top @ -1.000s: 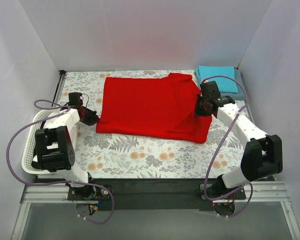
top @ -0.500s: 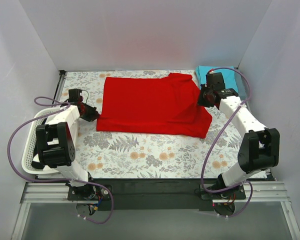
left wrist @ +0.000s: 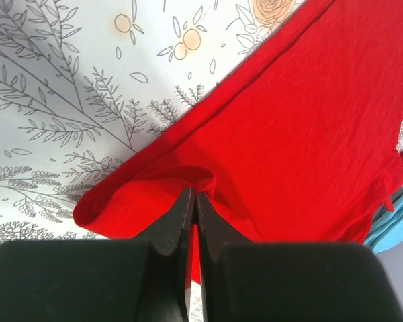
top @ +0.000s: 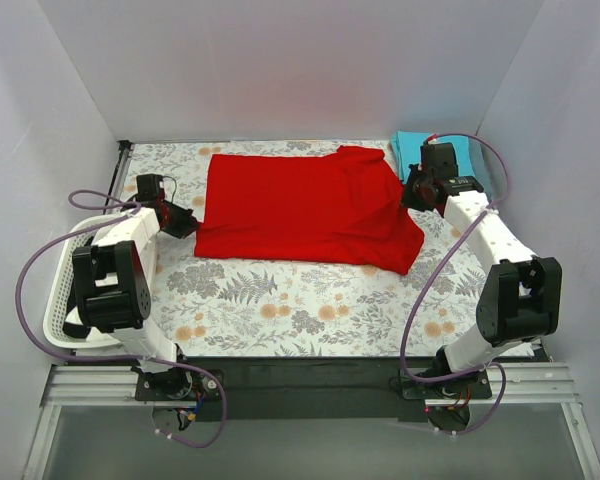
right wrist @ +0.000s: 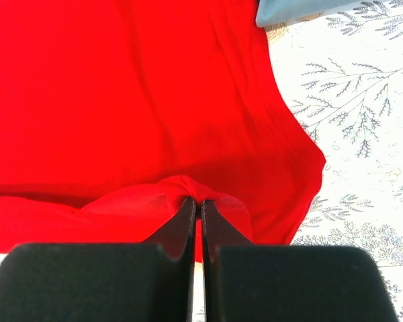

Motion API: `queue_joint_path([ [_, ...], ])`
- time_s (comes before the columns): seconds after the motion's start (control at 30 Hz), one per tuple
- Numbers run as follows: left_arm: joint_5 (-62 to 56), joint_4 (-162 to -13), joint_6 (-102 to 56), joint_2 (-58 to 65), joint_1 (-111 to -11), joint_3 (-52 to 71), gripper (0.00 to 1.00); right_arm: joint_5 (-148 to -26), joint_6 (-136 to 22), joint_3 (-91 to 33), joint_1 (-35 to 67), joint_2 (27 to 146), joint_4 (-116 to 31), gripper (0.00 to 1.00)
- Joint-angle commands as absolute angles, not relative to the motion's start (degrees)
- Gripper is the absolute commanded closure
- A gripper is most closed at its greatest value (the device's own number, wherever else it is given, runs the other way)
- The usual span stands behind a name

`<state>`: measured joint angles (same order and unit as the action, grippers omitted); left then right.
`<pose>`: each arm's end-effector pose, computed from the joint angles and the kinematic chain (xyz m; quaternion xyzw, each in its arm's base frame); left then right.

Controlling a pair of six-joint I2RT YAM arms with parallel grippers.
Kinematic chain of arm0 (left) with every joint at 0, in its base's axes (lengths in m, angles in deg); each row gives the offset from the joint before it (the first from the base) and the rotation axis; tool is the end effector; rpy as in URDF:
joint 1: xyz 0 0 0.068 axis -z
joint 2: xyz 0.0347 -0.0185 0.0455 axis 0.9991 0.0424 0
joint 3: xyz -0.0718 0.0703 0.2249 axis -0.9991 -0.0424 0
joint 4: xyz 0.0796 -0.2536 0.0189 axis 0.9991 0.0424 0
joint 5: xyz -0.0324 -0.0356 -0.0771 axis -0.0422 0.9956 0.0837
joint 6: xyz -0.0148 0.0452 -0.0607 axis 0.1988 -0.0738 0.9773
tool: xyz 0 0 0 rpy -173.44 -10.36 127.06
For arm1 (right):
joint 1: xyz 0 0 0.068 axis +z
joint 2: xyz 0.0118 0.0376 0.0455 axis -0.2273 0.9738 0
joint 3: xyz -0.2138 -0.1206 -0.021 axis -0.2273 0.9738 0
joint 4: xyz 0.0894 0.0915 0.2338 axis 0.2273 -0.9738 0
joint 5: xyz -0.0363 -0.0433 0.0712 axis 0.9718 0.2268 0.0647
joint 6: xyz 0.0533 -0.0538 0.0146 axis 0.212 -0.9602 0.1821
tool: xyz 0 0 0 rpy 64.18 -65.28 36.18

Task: Fold and stack the t-shirts
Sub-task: Fold the tshirt

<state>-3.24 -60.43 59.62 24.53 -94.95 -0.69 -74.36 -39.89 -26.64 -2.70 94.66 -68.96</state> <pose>0.3555 0.0368 0.1364 -0.7352 0.6217 -0.2291 0.1433 0.3717 0.0625 0.2420 0.1245 0.9088 0.0775 0.3907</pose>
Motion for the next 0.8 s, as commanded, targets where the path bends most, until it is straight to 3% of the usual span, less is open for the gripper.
queue_joint_path([
  [0.0,-2.4,-61.89,59.82,25.86,-94.87,1.91,1.0,-75.0,-39.55,-27.09,-3.29,94.57,-66.3,0.99],
  [0.77,-1.17,-63.48,59.99,30.17,-94.87,5.25,1.0,-75.44,-39.9,-31.22,-4.0,99.85,-65.94,0.99],
])
